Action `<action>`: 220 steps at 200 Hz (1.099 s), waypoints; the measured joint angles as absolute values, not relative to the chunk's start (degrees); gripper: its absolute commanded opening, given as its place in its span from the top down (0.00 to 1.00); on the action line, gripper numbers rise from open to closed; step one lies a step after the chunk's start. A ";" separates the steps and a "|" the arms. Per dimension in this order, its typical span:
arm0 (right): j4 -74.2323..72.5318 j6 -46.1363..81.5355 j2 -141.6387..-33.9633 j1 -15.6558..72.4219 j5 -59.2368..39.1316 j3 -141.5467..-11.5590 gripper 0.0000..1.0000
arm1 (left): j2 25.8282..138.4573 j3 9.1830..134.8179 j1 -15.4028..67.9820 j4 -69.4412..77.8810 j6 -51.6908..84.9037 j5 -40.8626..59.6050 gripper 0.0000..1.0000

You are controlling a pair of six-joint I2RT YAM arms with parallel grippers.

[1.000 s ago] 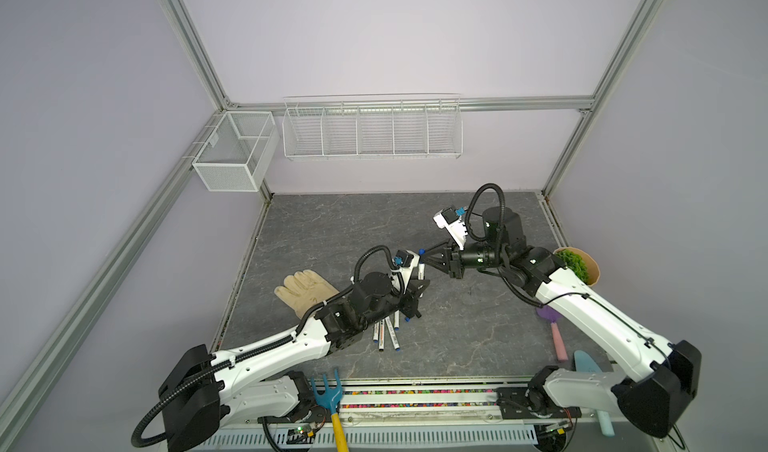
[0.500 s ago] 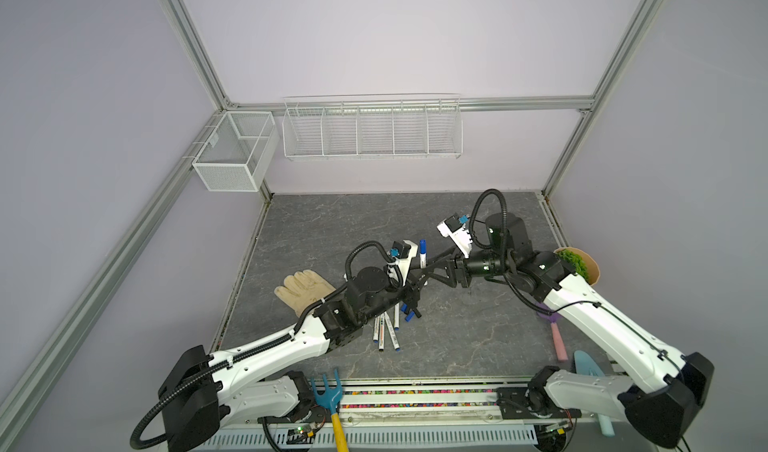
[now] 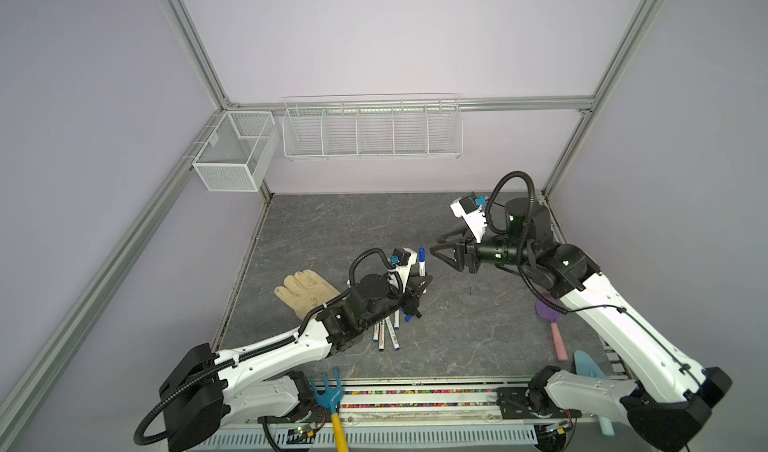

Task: Insert the pens into the pen caps
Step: 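Press the blue cap down onto the marker tip with the right gripper, then push the cap further down the marker with the right gripper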

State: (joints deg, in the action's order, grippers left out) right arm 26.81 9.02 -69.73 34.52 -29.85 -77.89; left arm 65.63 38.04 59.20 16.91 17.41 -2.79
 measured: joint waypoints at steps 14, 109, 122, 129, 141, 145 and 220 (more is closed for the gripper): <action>25.74 9.39 -72.03 34.52 -30.09 -79.18 0.49 | 65.65 37.63 59.35 17.12 17.89 -2.96 1.00; 24.56 12.05 -77.21 36.38 -32.62 -78.70 0.57 | 65.65 37.26 59.66 17.72 18.39 -3.18 1.00; 24.51 12.27 -77.21 36.53 -32.73 -78.26 0.59 | 65.65 37.26 59.66 17.72 18.39 -3.18 1.00; 24.51 12.43 -77.21 36.64 -32.84 -78.02 0.60 | 65.65 37.26 59.66 17.69 18.39 -3.18 1.00; 24.51 12.64 -77.21 36.86 -32.88 -77.52 0.63 | 65.65 37.26 59.66 17.69 18.39 -3.18 1.00; 24.51 12.82 -77.21 36.88 -32.91 -77.34 0.64 | 65.65 37.26 59.66 17.72 18.39 -3.18 1.00; 22.04 13.69 -77.19 37.06 -33.56 -74.00 0.88 | 65.39 37.15 59.66 16.25 19.92 -3.95 1.00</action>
State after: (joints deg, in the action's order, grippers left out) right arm 22.04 13.69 -77.19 37.06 -33.56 -74.00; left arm 65.39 37.15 59.66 16.25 19.92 -3.95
